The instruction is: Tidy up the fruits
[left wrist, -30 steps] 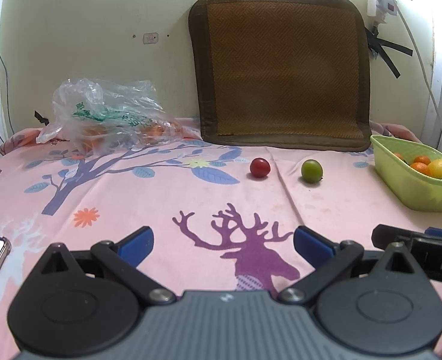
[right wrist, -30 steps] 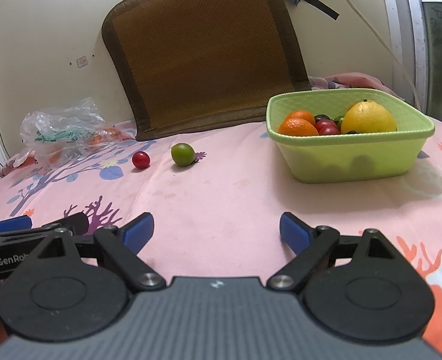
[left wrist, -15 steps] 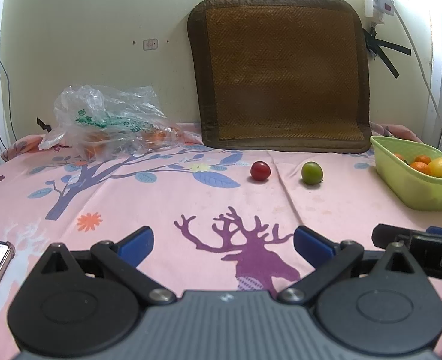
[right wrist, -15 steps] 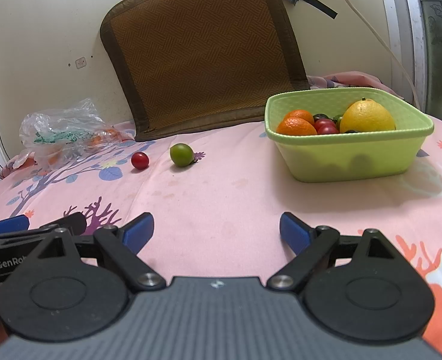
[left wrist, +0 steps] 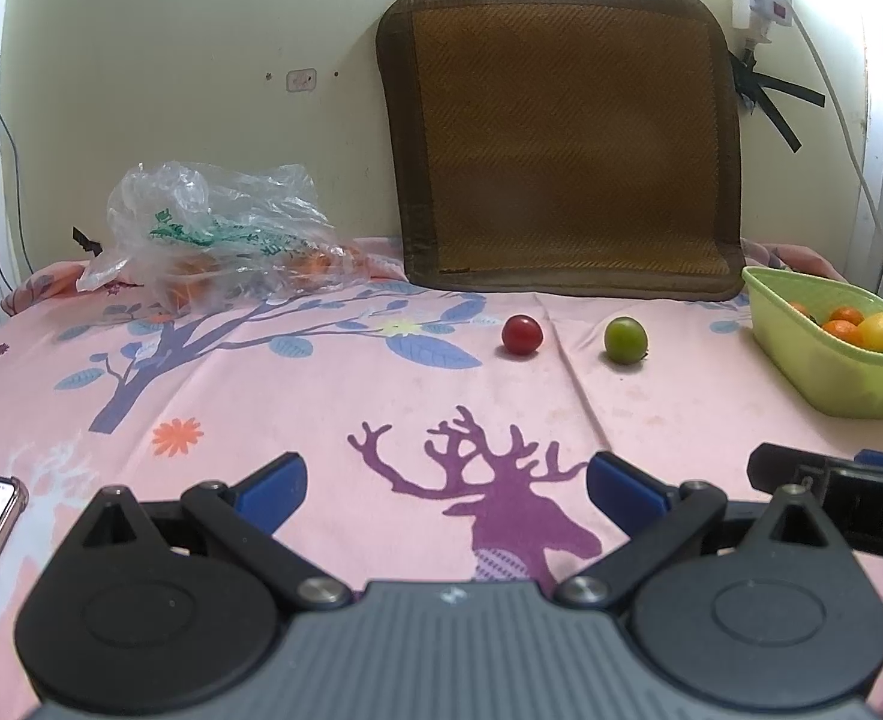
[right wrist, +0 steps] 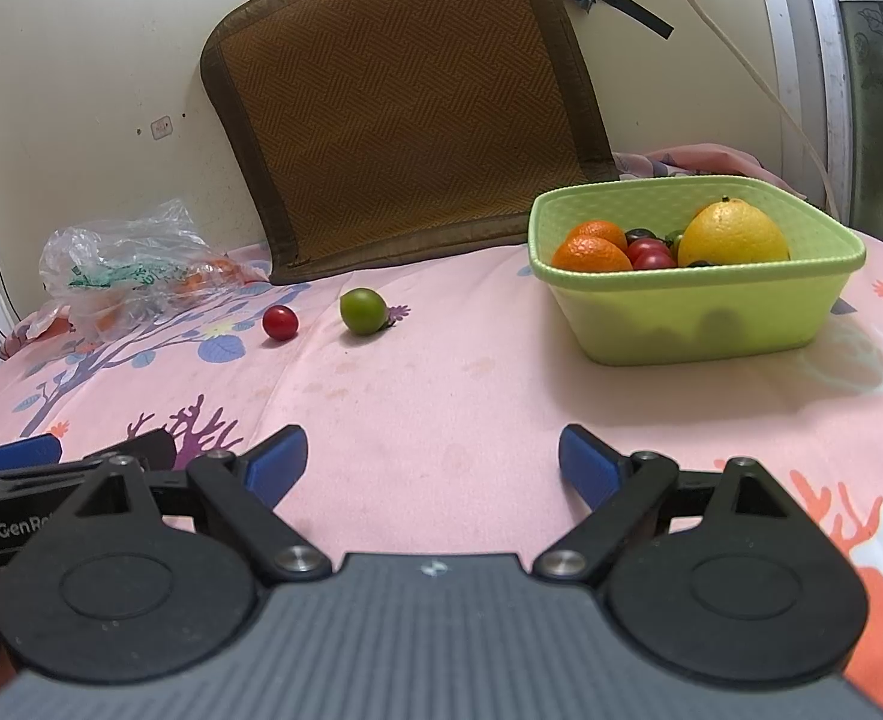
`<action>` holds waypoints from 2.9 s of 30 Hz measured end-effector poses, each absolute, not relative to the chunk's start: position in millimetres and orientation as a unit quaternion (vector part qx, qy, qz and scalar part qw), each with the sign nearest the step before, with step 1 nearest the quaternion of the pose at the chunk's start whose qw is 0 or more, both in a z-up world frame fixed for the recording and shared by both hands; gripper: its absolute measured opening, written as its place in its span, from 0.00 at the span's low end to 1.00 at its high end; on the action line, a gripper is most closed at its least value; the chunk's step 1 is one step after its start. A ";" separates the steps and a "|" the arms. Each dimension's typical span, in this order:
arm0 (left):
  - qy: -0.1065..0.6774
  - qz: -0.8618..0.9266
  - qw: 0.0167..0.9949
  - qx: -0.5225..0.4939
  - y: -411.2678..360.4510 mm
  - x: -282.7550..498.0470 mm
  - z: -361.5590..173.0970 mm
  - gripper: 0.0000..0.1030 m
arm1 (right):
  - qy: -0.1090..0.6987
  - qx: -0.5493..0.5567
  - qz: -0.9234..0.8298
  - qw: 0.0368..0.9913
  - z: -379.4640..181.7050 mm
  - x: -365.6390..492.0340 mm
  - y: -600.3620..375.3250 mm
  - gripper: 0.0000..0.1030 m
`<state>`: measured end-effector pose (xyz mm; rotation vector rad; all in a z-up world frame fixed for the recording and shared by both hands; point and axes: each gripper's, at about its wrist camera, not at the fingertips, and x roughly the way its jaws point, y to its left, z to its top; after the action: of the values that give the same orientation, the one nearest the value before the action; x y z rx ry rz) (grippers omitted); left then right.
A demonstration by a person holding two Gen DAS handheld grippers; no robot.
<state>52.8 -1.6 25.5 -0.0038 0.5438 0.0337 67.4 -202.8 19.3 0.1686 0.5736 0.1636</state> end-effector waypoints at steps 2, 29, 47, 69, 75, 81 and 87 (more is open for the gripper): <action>0.268 0.017 0.963 -0.002 -1.2 53.1 25.6 1.00 | 0.283 0.083 0.080 0.952 19.4 67.8 -202.6 0.90; 0.259 0.016 0.966 0.004 -2.3 49.2 25.7 1.00 | 0.281 0.083 0.080 0.953 20.0 67.5 -204.0 0.90; 0.260 0.016 0.966 0.005 -3.6 49.4 25.3 1.00 | 0.280 0.077 0.080 0.953 19.2 67.4 -203.3 0.91; 0.262 0.024 0.965 -0.013 6.2 52.3 24.7 1.00 | 0.276 0.078 0.083 0.954 18.3 65.6 -204.2 0.92; 0.261 0.025 0.965 -0.027 12.3 53.1 25.6 1.00 | 0.273 0.079 0.085 0.955 19.2 64.1 -204.2 0.92; 0.258 0.017 0.966 -0.025 11.4 52.4 25.7 1.00 | 0.270 0.081 0.086 0.956 20.1 62.1 -204.9 0.92; 0.258 0.016 0.966 -0.025 10.6 51.9 25.6 1.00 | 0.267 0.082 0.089 0.956 20.8 60.8 -205.1 0.93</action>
<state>51.9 10.6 25.6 -0.0504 0.5220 0.0319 60.8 -205.1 20.8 0.1671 0.5424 0.1808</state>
